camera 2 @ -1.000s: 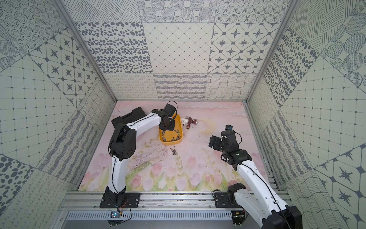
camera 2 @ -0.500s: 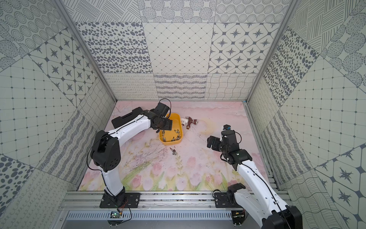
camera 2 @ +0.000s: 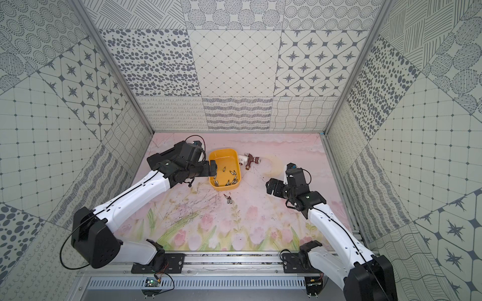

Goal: Put the bit on the desktop into the storage box
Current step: Pick up the screwdriver bit from the center of the board.

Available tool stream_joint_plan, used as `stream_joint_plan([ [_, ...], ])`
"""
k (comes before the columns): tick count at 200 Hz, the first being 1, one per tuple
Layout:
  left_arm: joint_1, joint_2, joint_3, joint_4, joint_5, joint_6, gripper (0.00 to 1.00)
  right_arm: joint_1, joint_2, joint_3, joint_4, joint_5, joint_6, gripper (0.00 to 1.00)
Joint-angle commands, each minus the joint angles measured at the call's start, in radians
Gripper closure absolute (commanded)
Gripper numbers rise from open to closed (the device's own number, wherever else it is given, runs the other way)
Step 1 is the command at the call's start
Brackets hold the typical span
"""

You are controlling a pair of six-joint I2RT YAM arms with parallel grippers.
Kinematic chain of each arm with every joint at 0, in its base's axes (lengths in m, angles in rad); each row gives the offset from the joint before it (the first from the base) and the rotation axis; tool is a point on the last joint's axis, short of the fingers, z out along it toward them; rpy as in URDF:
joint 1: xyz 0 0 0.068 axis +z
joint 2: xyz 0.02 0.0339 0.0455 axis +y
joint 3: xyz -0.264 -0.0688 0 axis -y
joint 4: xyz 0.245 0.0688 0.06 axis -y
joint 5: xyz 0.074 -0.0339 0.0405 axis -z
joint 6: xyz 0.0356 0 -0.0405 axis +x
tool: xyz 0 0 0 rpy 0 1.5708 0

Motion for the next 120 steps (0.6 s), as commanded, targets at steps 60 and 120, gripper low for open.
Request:
stream_joint_plan([
  [60, 0.014, -0.29, -0.196, 0.101, -0.242, -0.146, 0.01, 0.234, 0.237, 0.148, 0.057, 0.084, 0.003, 0.23],
  [120, 0.024, -0.335, -0.254, 0.05, -0.244, -0.228, 0.01, 0.365, 0.422, 0.255, 0.046, 0.113, -0.007, 0.44],
])
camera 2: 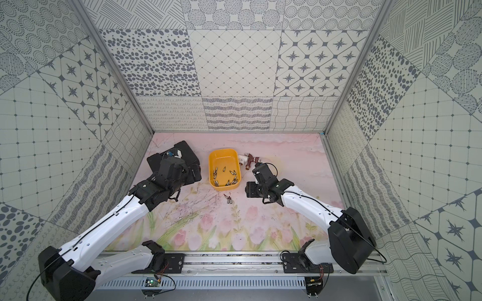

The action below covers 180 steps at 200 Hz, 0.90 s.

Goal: Put the bit on the desktop into the storage box
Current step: Pick up the screwdriver bit from the center of the board.

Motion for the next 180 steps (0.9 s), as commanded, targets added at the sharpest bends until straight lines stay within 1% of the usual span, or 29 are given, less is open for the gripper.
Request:
stream_joint_plan([
  [1, 0.01, -0.027, -0.029, -0.007, -0.059, -0.085, 0.01, 0.04, 0.055, 0.049, 0.02, 0.027, -0.007, 0.44],
  [15, 0.012, -0.032, -0.041, -0.003, -0.059, -0.093, 0.01, 0.068, 0.093, 0.068, 0.018, 0.034, -0.006, 0.48],
  [42, 0.015, -0.032, -0.054, -0.003, -0.064, -0.1, 0.01, 0.121, 0.163, 0.102, 0.015, 0.065, -0.005, 0.53],
  [68, 0.018, -0.027, -0.06, -0.001, -0.061, -0.103, 0.01, 0.147, 0.225, 0.132, 0.005, 0.087, -0.02, 0.57],
  [112, 0.023, -0.011, -0.071, 0.004, -0.056, -0.114, 0.01, 0.19, 0.321, 0.193, -0.03, 0.12, -0.052, 0.6],
  [180, 0.025, 0.003, -0.082, 0.005, -0.056, -0.124, 0.01, 0.227, 0.416, 0.262, -0.034, 0.105, -0.068, 0.61],
])
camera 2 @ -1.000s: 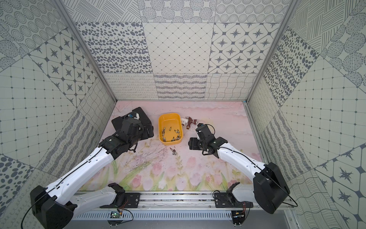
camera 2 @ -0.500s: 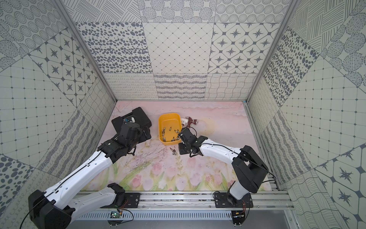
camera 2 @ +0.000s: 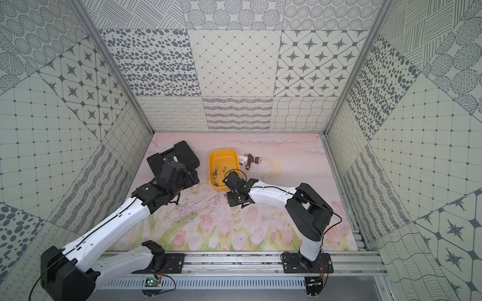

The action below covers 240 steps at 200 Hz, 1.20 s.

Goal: Put the bit on the desktop into the storage box
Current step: Pick up the screwdriver bit from the center of the board.

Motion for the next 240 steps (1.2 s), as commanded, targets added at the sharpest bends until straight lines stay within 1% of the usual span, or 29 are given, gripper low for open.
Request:
stream_joint_plan([
  [1, 0.006, 0.006, -0.007, 0.004, -0.014, -0.018, 0.01, 0.011, 0.027, 0.037, 0.008, 0.005, -0.019, 0.61],
  [107, 0.009, 0.032, -0.012, 0.013, 0.007, -0.029, 0.01, 0.015, 0.079, 0.071, 0.001, 0.002, -0.03, 0.66],
  [240, 0.013, 0.036, -0.011, 0.014, 0.002, -0.028, 0.01, 0.015, 0.123, 0.091, -0.021, 0.013, -0.039, 0.7],
])
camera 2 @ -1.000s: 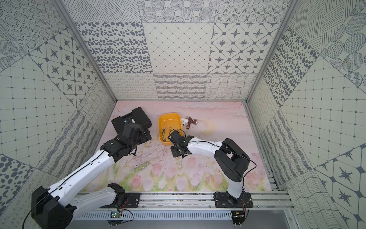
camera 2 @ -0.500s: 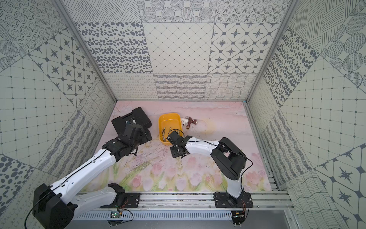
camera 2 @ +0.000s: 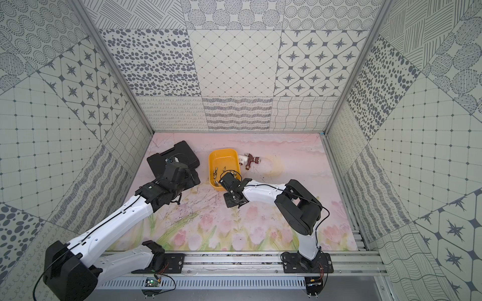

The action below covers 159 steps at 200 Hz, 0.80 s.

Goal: Put the bit on the desktop into the storage box
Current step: Pick up the screwdriver bit from the center of the board.

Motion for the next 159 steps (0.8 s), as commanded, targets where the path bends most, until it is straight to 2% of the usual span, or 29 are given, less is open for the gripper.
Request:
stream_joint_plan([
  [1, 0.008, 0.002, 0.0, 0.011, 0.001, -0.008, 0.01, 0.005, 0.02, 0.033, -0.011, 0.014, -0.015, 0.7],
  [159, 0.012, -0.011, 0.012, -0.008, -0.011, 0.002, 0.01, 0.009, 0.069, 0.066, -0.125, 0.05, -0.023, 0.79],
])
